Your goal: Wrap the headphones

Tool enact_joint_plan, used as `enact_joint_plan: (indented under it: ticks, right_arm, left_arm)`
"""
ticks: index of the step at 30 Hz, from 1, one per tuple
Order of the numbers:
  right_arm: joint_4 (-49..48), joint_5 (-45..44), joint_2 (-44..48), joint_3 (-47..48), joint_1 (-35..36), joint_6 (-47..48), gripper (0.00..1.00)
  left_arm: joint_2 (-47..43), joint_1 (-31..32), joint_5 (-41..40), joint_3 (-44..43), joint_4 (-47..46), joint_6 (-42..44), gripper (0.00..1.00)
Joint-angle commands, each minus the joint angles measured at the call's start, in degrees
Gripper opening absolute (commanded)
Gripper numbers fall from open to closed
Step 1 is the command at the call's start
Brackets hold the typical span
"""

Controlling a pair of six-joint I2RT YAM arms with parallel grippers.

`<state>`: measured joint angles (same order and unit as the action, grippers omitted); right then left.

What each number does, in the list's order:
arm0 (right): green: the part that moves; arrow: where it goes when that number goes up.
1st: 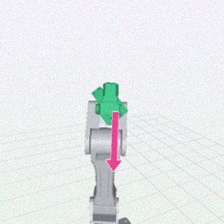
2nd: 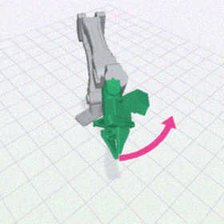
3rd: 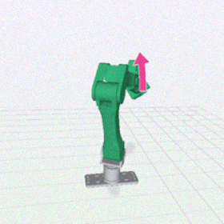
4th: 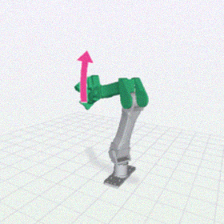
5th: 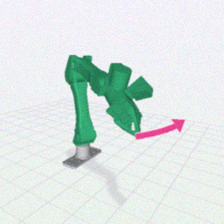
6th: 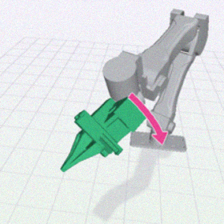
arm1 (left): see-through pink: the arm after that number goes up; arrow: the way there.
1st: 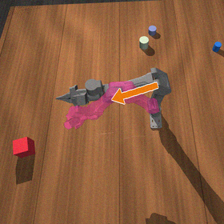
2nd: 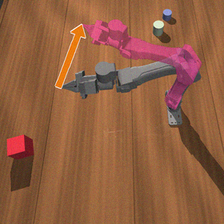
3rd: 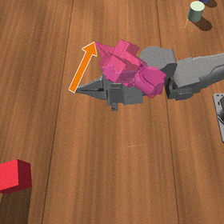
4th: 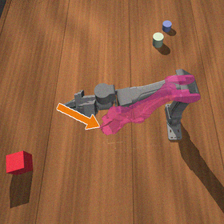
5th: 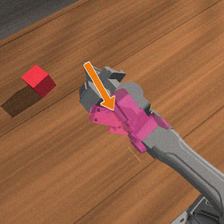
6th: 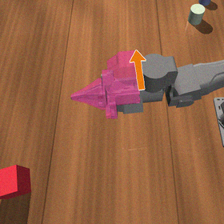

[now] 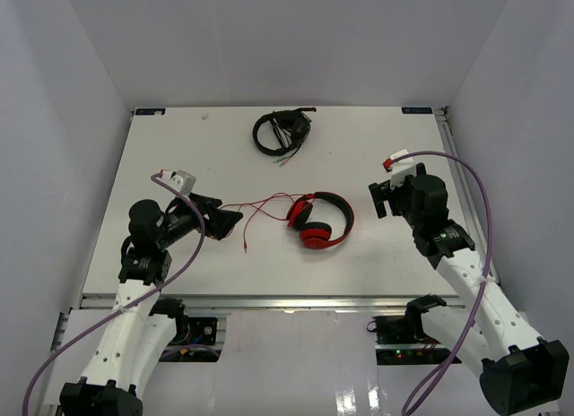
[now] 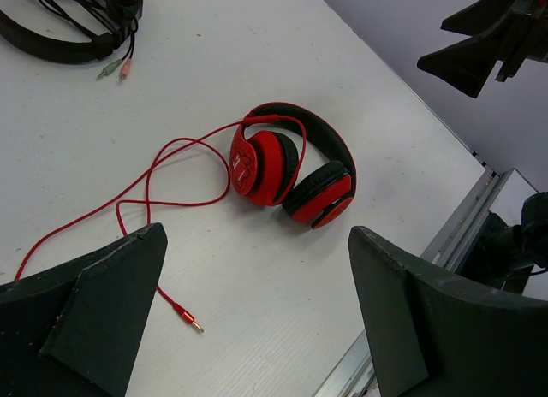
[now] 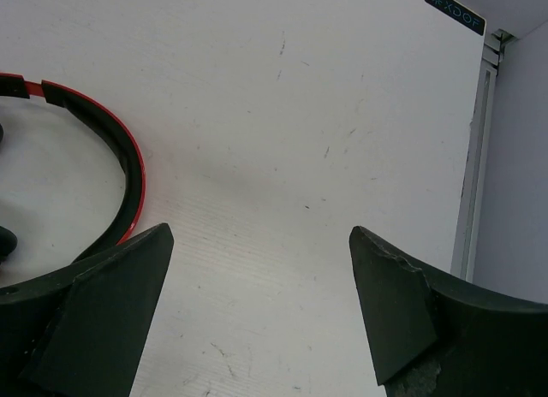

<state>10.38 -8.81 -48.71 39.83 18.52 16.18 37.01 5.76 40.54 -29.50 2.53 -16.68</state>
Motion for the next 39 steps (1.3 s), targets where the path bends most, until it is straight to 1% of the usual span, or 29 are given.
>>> enact_joint_plan:
  ticks: [1, 2, 4, 5, 7, 10, 12, 13, 15, 18, 21, 24, 25, 27, 29, 33, 37, 39]
  right_arm:
    - [-1.4, 0.8, 0.8, 0.5, -0.5, 1.4, 0.90]
    - [-1.1, 1.4, 0.6, 0.8, -0.5, 1.8, 0.90]
    - [2.9, 8.5, -0.7, 2.5, -0.5, 8.2, 0.90]
    - [6.0, 13.4, -1.4, 3.3, -0.5, 12.5, 0.90]
    - [11.1, 24.0, -3.8, 4.5, -0.5, 17.6, 0.90]
    - [13.0, 33.1, -6.0, 5.3, -0.5, 22.6, 0.91]
    - [12.2, 37.9, -6.9, 5.0, -0.4, 23.9, 0.91]
    - [11.6, 38.8, -8.2, 5.1, -0.4, 23.5, 0.91]
    - [10.4, 38.7, -11.2, 6.2, -0.5, 22.3, 0.91]
    - [9.5, 37.1, -19.8, 11.4, -1.4, 18.4, 0.92]
    - [9.5, 36.7, -31.2, 19.3, -2.4, 12.7, 0.97]
    - [9.9, 33.7, -40.8, 25.9, -2.5, 7.5, 1.00]
    - [10.4, 32.7, -43.5, 27.4, -2.5, 6.7, 1.00]
    - [11.4, 29.3, -48.5, 28.5, -2.6, 6.5, 0.93]
    - [11.3, 27.9, -50.6, 27.9, -2.6, 7.5, 0.92]
    - [10.8, 29.4, -52.4, 25.2, -2.7, 9.5, 0.87]
    - [11.3, 32.2, -54.3, 23.7, -2.4, 10.5, 0.79]
    - [11.3, 32.2, -55.0, 23.4, -2.0, 10.6, 0.76]
  left_arm:
    - [-0.6, 0.3, 0.9, 0.2, -0.4, -0.2, 0.98]
    - [-0.6, 0.3, 0.9, 0.2, -0.4, -0.2, 0.98]
    - [-0.5, 0.3, 0.8, 0.2, -0.4, -0.3, 0.98]
    - [-0.5, 0.3, 0.8, 0.2, -0.4, -0.3, 0.98]
    - [-0.5, 0.3, 0.8, 0.2, -0.4, -0.2, 0.98]
    - [-0.7, 0.3, 0.6, 0.2, -0.3, -0.2, 0.98]
    - [-0.8, 0.3, 0.4, 0.2, -0.3, -0.2, 0.98]
    - [-0.8, 0.3, 0.3, 0.2, -0.2, -0.2, 0.98]
    - [-0.6, 0.3, 0.2, 0.2, -0.2, -0.2, 0.98]
    - [-0.3, 0.3, 0.2, 0.2, -0.1, -0.1, 0.98]
    - [-0.7, 0.4, -0.2, 0.1, 0.0, 0.0, 0.98]
    - [-0.9, 0.4, -0.7, 0.1, 0.1, 0.2, 0.98]
    - [-1.0, 0.4, -0.8, 0.1, 0.2, 0.3, 0.98]
    - [-1.0, 0.4, -0.7, 0.1, 0.0, 0.4, 0.98]
    - [-0.9, 0.4, -0.6, 0.1, -0.3, 0.5, 0.98]
    - [-0.2, 0.4, -0.3, 0.1, -1.1, 0.5, 0.98]
    - [1.4, 0.4, 0.1, 0.1, -2.0, 0.3, 0.98]
    - [2.2, 0.4, 0.2, 0.1, -2.0, 0.3, 0.98]
